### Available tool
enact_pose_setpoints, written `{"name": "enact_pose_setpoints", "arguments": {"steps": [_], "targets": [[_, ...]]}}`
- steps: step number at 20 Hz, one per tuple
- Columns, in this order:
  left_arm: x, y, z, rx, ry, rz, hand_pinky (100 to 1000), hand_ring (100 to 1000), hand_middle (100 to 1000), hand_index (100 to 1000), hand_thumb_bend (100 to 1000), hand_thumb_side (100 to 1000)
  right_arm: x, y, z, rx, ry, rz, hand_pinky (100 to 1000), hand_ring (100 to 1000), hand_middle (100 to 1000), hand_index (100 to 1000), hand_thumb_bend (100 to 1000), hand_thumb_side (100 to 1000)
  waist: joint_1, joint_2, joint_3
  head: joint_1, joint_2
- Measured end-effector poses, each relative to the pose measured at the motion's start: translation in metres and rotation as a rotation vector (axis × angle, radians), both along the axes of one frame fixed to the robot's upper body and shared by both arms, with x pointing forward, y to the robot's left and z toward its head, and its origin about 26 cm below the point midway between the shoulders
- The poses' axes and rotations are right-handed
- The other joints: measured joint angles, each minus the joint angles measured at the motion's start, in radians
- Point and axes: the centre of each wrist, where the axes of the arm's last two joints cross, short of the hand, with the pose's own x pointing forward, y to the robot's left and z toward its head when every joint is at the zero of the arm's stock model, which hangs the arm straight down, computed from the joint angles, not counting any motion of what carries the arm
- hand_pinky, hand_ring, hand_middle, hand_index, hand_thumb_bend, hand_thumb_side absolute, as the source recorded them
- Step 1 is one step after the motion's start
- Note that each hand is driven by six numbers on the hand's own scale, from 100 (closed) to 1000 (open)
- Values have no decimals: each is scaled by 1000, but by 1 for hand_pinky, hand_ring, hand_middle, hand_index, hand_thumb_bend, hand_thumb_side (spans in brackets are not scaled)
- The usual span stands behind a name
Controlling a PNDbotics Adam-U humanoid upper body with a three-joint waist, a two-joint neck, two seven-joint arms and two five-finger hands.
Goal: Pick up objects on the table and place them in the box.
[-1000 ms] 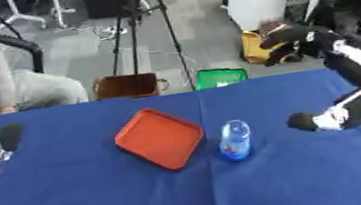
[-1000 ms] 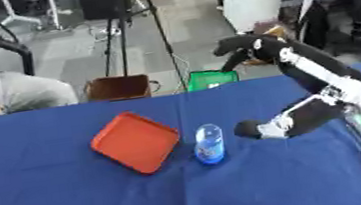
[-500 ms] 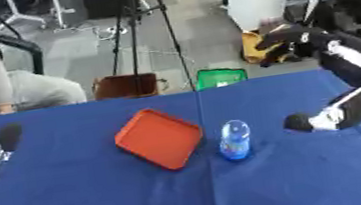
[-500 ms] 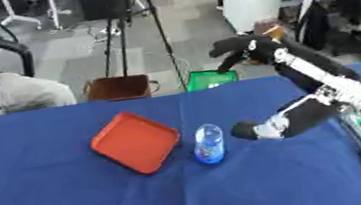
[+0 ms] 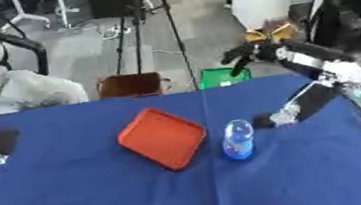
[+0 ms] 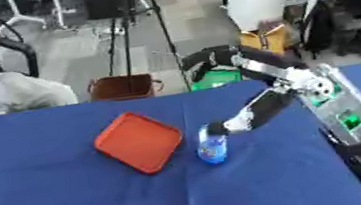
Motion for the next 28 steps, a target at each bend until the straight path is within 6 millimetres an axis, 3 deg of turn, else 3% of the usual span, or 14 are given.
{"name": "enact_pose_setpoints", "arguments": {"steps": [5, 11, 28], "targets": [[1, -1, 0, -1, 0, -9, 615, 794, 902, 968, 579, 231, 18, 10, -32, -63, 55, -63, 876, 791, 854, 958, 621, 400, 5, 2, 16, -13, -4], [1, -3, 0, -6, -1, -19, 615, 794, 902, 969, 577, 233, 24, 14, -60, -118, 79, -100, 887, 800, 854, 957, 623, 408, 5, 2, 22, -22, -4], [1, -4, 0, -8, -1, -21, 616, 794, 903, 969, 572, 236, 27, 0, -91, -275, 42, -172, 870, 792, 848, 948, 623, 403, 8, 2, 19, -27, -6]]}}
